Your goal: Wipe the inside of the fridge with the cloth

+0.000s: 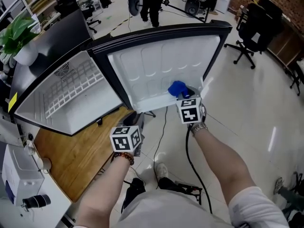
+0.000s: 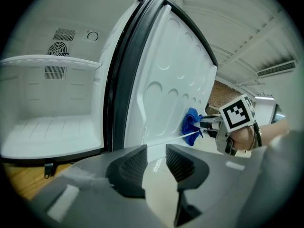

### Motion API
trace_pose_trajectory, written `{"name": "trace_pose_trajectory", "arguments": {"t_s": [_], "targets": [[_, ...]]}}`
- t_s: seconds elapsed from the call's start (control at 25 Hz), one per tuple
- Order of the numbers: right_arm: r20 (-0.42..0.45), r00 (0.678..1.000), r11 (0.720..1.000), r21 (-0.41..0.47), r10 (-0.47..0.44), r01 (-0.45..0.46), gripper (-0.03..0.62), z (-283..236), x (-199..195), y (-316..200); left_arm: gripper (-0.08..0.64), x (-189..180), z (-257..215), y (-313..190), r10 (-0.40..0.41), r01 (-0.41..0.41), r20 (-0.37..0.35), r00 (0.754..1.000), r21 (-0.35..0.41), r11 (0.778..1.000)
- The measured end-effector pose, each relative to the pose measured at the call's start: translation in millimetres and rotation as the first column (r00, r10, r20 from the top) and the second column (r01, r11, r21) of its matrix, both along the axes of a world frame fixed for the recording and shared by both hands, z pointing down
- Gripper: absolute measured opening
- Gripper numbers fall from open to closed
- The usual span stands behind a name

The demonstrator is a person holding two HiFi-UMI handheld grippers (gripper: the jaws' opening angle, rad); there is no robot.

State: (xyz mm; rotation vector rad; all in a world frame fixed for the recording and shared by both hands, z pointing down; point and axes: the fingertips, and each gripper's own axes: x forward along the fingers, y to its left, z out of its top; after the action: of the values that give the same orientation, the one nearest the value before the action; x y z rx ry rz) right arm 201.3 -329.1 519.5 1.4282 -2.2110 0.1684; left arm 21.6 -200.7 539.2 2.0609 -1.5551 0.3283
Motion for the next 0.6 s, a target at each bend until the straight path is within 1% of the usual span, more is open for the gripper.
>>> {"name": "trace_pose_trajectory", "arguments": {"t_s": [0.28,0.4,0.6], "targets": [[-0.011,0.998,0.998,0.005,0.056,-0.056,0.071,-2,28,-7,0.138,1,5,-1,-0.01,0.01,-0.012,1.0,-0.021,1.0],[-0.014,0.997,0.997,0.008,0.075,-0.075,0.071,-4,37,-9,0.144,2,6,-2,-0.019,0.018,-0.036,0.999,-0.032,0.999],[-0.007,0.996,0.996,0.016,0.09,-0.09,0.071,-9,47,-9,0.161,4,12,-4,-0.038,0.032,-0.098,0.995,-0.058,0.998]]}}
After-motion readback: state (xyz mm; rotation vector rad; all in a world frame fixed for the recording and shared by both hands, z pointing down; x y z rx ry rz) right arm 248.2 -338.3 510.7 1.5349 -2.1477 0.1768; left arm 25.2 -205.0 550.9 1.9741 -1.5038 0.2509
